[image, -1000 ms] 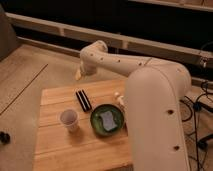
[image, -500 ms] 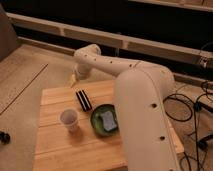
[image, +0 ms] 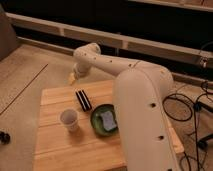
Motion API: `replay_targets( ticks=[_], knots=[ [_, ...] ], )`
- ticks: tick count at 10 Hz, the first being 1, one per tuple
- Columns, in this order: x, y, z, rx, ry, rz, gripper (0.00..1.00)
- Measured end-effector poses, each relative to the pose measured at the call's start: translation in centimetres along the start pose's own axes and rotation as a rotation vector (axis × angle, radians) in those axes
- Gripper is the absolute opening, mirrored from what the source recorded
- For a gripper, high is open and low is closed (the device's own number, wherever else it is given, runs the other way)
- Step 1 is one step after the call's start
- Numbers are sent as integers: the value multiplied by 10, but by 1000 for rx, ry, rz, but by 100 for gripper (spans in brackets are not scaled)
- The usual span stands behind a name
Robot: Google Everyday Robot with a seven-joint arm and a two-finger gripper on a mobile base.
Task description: Place the eraser in the ceramic cup
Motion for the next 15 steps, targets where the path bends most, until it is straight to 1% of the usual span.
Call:
replay_targets(
  ticks=[1,3,4,5,7,8,9,10,12,14,15],
  knots=[
    [-1,5,8,3,17,-16,65],
    [8,-3,20,32,69,-19,65],
    [13,-10,27,46,97,3,65],
    [17,-14,33,41,110,36,65],
    [22,-17,49,-1,121,103,65],
    [27,-17,62,-37,136,145,65],
    [30,-15,73,-63,153,166,65],
    [33,-13,81,-80,169,171,65],
    [36,-9,95,-109,206,166,65],
    [43,-7,103,-121,259,129,65],
    [48,-1,109,-124,309,79,65]
  ],
)
